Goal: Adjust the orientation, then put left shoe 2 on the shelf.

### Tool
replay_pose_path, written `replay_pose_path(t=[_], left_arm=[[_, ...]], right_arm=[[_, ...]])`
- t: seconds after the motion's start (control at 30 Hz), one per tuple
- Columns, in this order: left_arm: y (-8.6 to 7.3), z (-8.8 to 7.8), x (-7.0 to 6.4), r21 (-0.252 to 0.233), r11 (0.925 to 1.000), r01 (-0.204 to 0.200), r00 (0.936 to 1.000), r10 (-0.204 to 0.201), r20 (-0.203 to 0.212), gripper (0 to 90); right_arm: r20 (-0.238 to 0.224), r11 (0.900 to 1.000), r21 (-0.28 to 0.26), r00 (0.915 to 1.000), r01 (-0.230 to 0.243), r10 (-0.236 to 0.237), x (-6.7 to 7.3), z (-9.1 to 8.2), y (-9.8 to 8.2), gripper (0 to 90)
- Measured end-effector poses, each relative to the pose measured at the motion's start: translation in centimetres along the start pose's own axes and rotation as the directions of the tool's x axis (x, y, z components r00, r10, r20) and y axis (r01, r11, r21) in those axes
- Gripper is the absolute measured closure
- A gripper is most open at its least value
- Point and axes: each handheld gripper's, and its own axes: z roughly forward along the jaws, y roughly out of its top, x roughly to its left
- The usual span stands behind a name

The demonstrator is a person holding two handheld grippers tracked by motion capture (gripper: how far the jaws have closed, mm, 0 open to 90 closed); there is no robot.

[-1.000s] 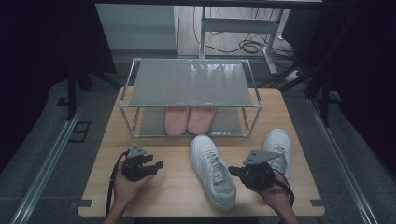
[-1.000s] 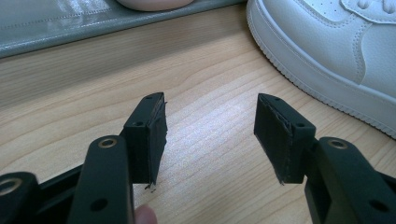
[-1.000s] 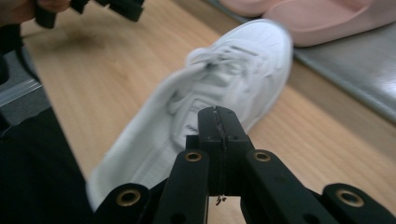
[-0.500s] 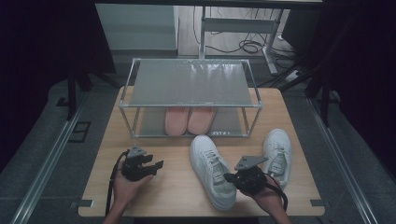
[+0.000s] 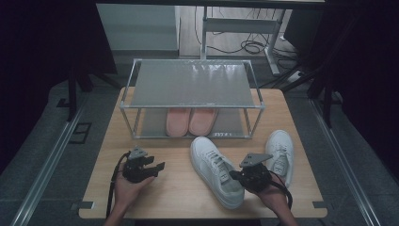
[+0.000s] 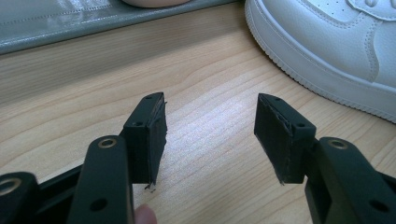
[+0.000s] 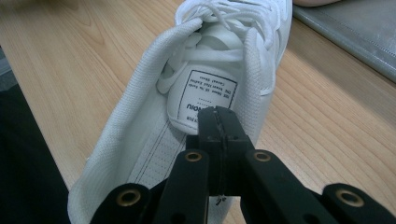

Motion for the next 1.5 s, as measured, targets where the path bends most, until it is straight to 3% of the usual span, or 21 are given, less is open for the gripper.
replay_pose_path(t=[0.33, 0.47, 0.6, 0.83, 0.97, 1.1, 1.5], left_arm=[[0.0, 0.0, 0.0, -0.001, 1.0000, 0.000, 1.0000, 0.000, 0.000, 44.2], [0.0, 0.0, 0.0, -0.002, 1.0000, 0.001, 1.0000, -0.001, 0.000, 44.2], [0.0, -0.1, 0.0, -0.004, 1.0000, 0.001, 1.0000, -0.001, 0.001, 44.1], [0.0, -0.1, 0.0, -0.003, 1.0000, 0.003, 1.0000, -0.003, 0.001, 43.8], [0.0, -0.2, 0.0, -0.005, 1.0000, 0.002, 1.0000, -0.002, 0.002, 43.7], [0.1, -0.1, 0.0, -0.004, 1.0000, 0.001, 1.0000, -0.001, 0.004, 43.7], [0.0, -0.1, 0.0, -0.001, 1.0000, 0.001, 1.0000, -0.001, 0.006, 43.4]], right_arm=[[-0.005, 1.000, -0.003, 1.0000, -0.004, 0.003, -0.3, -0.1, -0.1, 89.9], [-0.028, 0.999, -0.040, 0.9996, -0.001, -0.001, -0.2, -0.8, 0.1, 89.9], [-0.018, 0.997, -0.071, 0.9998, -0.005, 0.004, -0.5, -1.9, 0.2, 89.5], [-0.003, 0.996, -0.091, 0.9998, -0.021, 0.020, -1.1, -2.9, 0.2, 70.6], [0.008, 0.996, -0.082, 0.9994, -0.033, 0.034, -1.4, -2.9, 0.3, 60.3], [0.016, 0.997, -0.059, 0.9988, -0.044, 0.045, -1.5, -2.4, 0.5, 55.6], [0.033, 0.998, 0.023, 0.9979, -0.056, 0.055, -1.5, 0.0, 1.3, 49.0]])
